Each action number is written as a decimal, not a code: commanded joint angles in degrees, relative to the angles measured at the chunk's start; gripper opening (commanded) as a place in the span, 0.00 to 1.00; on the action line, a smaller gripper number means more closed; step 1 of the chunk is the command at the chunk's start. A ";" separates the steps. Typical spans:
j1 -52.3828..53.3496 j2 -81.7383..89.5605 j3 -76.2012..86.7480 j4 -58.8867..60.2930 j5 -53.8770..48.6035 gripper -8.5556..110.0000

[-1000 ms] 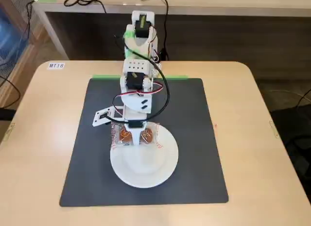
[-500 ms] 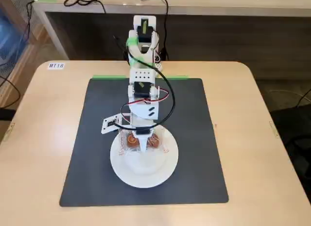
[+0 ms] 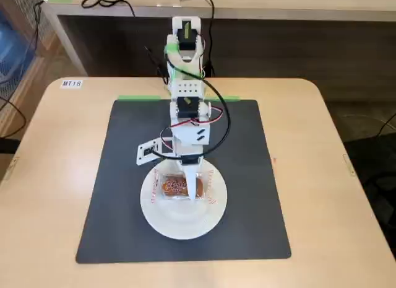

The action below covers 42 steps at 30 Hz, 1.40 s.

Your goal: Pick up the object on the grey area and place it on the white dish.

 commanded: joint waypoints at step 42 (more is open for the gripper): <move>6.24 112.68 94.83 -9.49 -4.66 0.07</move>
